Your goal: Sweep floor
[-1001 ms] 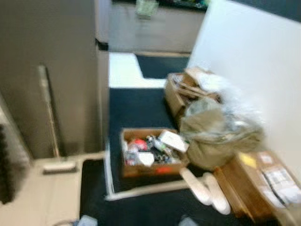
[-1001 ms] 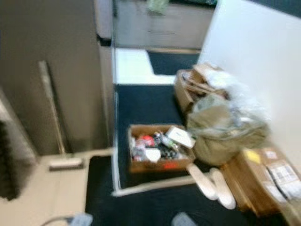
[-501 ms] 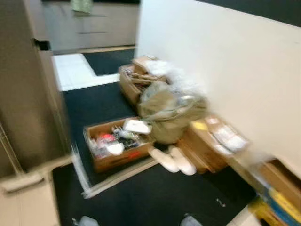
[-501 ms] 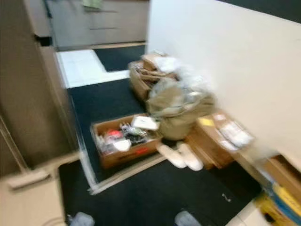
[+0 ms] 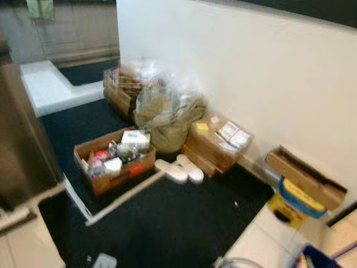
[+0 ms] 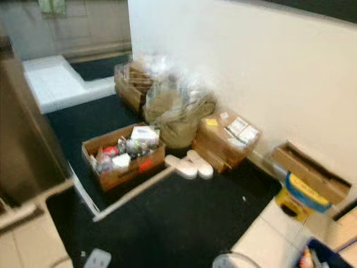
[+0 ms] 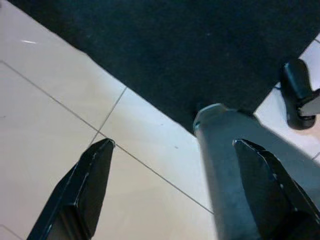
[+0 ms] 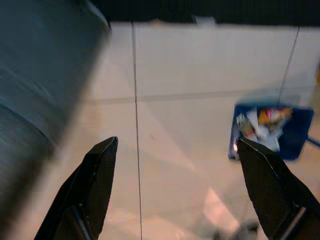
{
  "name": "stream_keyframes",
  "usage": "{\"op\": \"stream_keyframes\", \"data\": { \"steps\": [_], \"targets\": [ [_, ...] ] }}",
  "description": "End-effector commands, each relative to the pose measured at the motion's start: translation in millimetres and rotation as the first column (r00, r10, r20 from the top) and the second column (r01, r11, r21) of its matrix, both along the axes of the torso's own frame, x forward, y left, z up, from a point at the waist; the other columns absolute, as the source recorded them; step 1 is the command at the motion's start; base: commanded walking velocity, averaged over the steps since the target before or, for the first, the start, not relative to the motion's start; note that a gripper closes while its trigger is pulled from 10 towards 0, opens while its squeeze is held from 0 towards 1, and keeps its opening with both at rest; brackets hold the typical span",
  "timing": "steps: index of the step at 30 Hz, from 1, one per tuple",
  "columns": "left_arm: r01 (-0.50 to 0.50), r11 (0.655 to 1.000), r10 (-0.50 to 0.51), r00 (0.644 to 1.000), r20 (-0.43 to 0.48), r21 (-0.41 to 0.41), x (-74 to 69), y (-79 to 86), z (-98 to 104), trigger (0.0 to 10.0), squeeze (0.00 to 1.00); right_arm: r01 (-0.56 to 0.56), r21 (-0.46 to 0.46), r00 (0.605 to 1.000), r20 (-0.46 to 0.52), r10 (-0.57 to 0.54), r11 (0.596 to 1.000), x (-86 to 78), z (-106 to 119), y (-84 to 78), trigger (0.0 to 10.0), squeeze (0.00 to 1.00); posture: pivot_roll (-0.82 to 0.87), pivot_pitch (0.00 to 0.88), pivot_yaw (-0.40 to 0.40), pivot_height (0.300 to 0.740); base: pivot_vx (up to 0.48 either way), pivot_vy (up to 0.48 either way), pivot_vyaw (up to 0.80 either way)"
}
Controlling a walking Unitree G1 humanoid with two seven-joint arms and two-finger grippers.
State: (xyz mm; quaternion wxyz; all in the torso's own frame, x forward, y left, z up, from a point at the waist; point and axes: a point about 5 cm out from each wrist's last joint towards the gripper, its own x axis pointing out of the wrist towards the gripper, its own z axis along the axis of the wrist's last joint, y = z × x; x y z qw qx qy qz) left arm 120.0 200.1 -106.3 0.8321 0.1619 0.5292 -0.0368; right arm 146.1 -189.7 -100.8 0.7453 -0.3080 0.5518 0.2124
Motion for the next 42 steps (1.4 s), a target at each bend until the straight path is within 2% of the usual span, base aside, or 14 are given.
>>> {"op": "stream_keyframes", "data": {
  "steps": [1, 4, 16, 19, 22, 25, 29, 38, 42],
  "targets": [
    [-0.012, 1.000, 0.011, 0.999, -0.051, -0.010, -12.5, 0.5, -4, 10.0, 0.00, 0.002, -0.021, 1.000, 0.007, -0.002, 1.000, 2.4, 2, -7.3, 10.0, 0.00, 0.04, 0.000, -0.096, 0.740, 0.000, 0.000, 0.00],
    [-0.017, 1.000, 0.016, 0.998, -0.056, -0.013, -13.2, 1.0, -4, 10.0, 0.00, 0.002, -0.020, 1.000, 0.008, -0.002, 1.000, 2.1, 2, -6.5, 10.0, 0.00, 0.04, 0.000, -0.096, 0.740, 0.000, -0.136, 0.00],
    [-0.019, 1.000, 0.018, 0.997, -0.076, -0.018, -18.9, 4.0, -5, 10.0, 0.00, 0.014, -0.033, 1.000, 0.014, -0.013, 0.999, 3.6, 2, -9.2, 10.0, 0.00, 0.04, 0.000, -0.095, 0.740, 0.000, -0.480, 0.00],
    [-0.017, 1.000, 0.016, 0.997, -0.077, -0.019, -18.9, 4.0, -5, 10.0, 0.00, 0.028, -0.031, 0.999, 0.017, -0.027, 0.999, 5.2, 3, -9.9, 10.0, 0.00, 0.04, 0.000, -0.094, 0.740, 0.000, -0.480, -0.56],
    [-0.017, 1.000, 0.015, 0.997, -0.077, -0.019, -18.9, 4.2, -5, 10.0, 0.00, 0.041, -0.049, 0.999, -0.001, -0.041, 0.998, -7.8, 0, -19.4, 10.0, 0.00, 0.04, 0.000, -0.093, 0.740, 0.000, -0.480, -0.80],
    [-0.017, 1.000, 0.015, 0.997, -0.078, -0.020, -19.2, 4.2, -5, 10.0, 0.00, 0.049, -0.054, 0.999, -0.008, -0.050, 0.997, -13.3, -1, -22.6, 10.0, 0.00, 0.04, 0.000, -0.092, 0.740, 0.000, -0.480, -0.80],
    [-0.016, 1.000, 0.014, 0.997, -0.079, -0.021, -19.7, 4.1, -5, 10.0, 0.00, 0.057, -0.057, 0.998, -0.012, -0.057, 0.997, -15.4, -2, -23.6, 10.0, 0.00, 0.04, 0.000, -0.091, 0.740, 0.000, -0.480, -0.80],
    [-0.016, 1.000, 0.014, 0.997, -0.081, -0.026, -20.4, 3.6, -6, 10.0, 0.00, 0.070, -0.067, 0.997, -0.020, -0.072, 0.995, -19.2, -2, -28.0, 10.0, 0.00, 0.04, 0.000, -0.090, 0.740, 0.000, -0.160, -0.80],
    [-0.015, 1.000, 0.013, 0.997, -0.080, -0.027, -20.0, 3.3, -5, 10.0, 0.00, 0.073, -0.065, 0.997, -0.017, -0.074, 0.995, -16.1, -1, -27.1, 10.0, 0.00, 0.04, 0.000, -0.090, 0.740, 0.000, 0.000, -0.80]
  ]
}}
